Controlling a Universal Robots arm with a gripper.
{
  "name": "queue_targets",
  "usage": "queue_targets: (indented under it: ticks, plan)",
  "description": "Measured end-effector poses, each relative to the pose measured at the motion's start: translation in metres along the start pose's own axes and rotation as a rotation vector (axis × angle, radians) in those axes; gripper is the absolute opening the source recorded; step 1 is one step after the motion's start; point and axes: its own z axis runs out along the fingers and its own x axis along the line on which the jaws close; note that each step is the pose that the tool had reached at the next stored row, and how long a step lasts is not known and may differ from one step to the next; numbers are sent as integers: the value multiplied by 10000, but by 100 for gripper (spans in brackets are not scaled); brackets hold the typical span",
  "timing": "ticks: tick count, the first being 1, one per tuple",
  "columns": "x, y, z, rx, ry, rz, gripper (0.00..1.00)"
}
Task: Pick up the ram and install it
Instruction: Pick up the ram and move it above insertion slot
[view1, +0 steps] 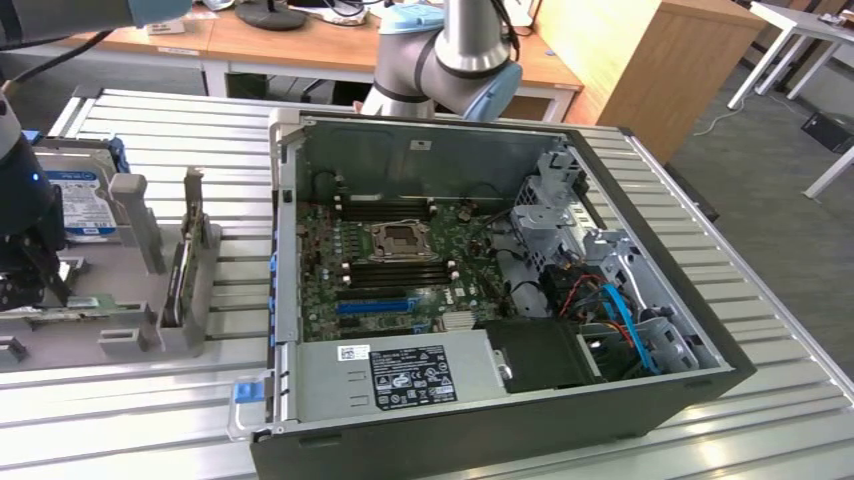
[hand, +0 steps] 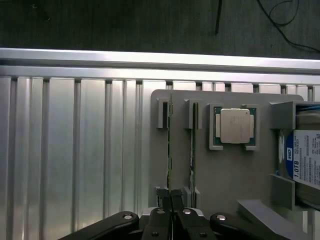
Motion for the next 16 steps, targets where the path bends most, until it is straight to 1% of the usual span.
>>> queue_targets:
  ticks: [11,16]
  plan:
    - [-19,13,-339,1,-1,0,12]
    - [-29,20,-512,0,0,0,12]
